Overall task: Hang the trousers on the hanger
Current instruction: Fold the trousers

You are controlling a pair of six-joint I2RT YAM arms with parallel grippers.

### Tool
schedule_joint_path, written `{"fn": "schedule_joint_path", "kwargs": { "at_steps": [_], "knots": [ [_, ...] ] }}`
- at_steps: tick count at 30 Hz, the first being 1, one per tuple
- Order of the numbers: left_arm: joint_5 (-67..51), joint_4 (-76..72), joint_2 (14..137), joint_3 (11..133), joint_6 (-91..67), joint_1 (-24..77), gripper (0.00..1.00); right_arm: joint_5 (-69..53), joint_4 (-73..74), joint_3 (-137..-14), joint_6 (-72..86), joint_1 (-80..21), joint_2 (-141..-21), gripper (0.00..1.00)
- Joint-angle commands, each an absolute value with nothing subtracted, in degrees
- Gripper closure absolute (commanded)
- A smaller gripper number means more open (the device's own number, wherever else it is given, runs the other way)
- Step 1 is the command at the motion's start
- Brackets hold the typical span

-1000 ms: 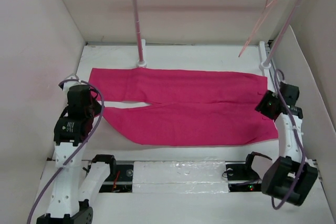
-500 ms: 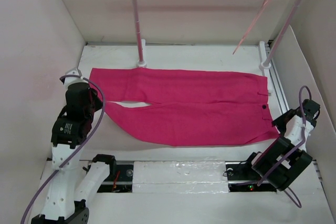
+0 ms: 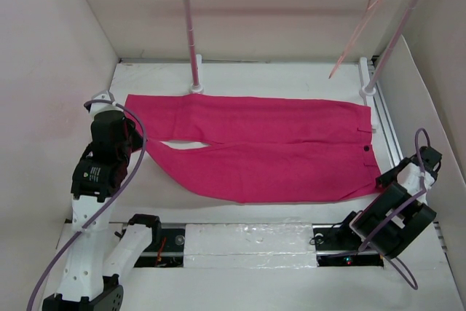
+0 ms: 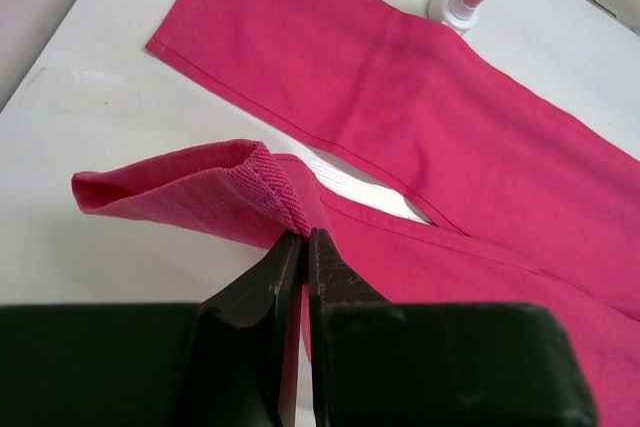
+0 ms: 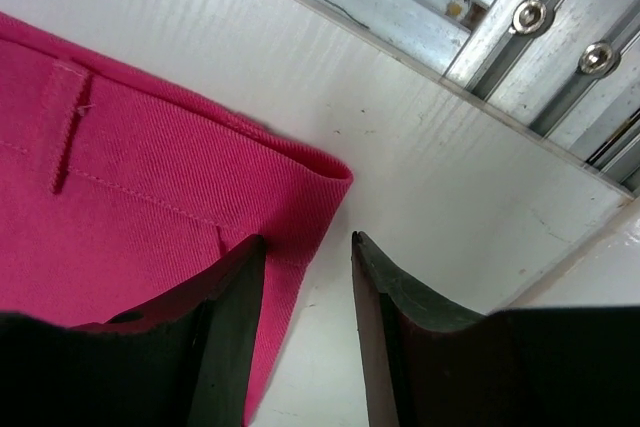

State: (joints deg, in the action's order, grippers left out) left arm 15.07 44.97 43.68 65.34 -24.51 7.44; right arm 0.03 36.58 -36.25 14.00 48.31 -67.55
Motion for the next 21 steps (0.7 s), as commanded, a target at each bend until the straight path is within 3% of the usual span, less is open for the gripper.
{"fn": "schedule_joint_path", "kwargs": {
  "at_steps": [1, 4, 7, 9, 10, 21],
  "knots": [
    [15.3, 41.0, 43.0, 65.1, -24.9, 7.7, 1.0, 0.4, 34.3, -34.4, 15.8, 48.5, -68.0, 0.54],
    [16.1, 40.4, 41.9, 63.5, -26.4, 7.7, 1.0, 0.5, 32.9, -33.7, 17.3, 48.5, -68.6, 0.7],
    [16.2, 39.7, 41.0, 62.9, -27.6, 7.7, 1.0, 0.4, 31.8, -33.2, 17.5, 48.5, -70.0, 0.73],
    [17.3, 38.4, 40.6, 61.3, -27.9, 7.7, 1.0, -0.7, 32.1, -33.7, 17.7, 47.8, -70.5, 0.97],
    [19.0, 37.9, 40.3, 60.8, -27.8, 7.7, 1.0, -0.9, 32.3, -34.0, 17.5, 47.8, -70.5, 1.0],
    [24.7, 30.4, 43.0, 60.5, -31.0, 7.7, 1.0, 4.0, 43.9, -48.7, 13.4, 37.4, -59.2, 1.0]
  ]
}}
